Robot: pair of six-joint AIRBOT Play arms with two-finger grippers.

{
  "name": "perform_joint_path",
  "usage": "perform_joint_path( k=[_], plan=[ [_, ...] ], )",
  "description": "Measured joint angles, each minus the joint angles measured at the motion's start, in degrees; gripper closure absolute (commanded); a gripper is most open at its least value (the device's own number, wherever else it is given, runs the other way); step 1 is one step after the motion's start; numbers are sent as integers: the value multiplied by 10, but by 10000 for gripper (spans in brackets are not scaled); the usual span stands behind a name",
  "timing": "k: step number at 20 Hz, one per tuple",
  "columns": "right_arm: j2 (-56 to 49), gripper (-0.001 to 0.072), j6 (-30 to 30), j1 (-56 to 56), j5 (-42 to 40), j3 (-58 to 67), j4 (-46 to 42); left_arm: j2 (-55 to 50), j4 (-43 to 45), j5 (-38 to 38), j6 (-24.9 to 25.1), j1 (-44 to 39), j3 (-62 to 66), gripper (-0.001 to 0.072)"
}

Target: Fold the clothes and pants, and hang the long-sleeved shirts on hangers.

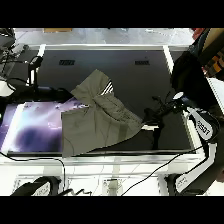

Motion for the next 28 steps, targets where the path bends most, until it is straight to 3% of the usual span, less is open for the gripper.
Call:
perform_joint_path(
  k=[4,8,9,15,21,28],
  plan=[
    [1,270,16,16,-3,0,-16,-24,4,-43,-1,56,0,168],
    [1,572,34,20,-73,0,7,-35,38,-69,-1,92,-3,169],
    [1,680,35,21,-94,0,15,-36,47,-73,-1,99,-6,169],
    [4,686,19,22,-159,0,78,-38,80,-86,-1,146,-81,169],
    [33,686,8,22,-274,0,166,-38,70,-87,-1,172,-188,169],
    [47,686,6,22,-305,0,197,-38,22,-89,8,176,-321,169]
  ],
)
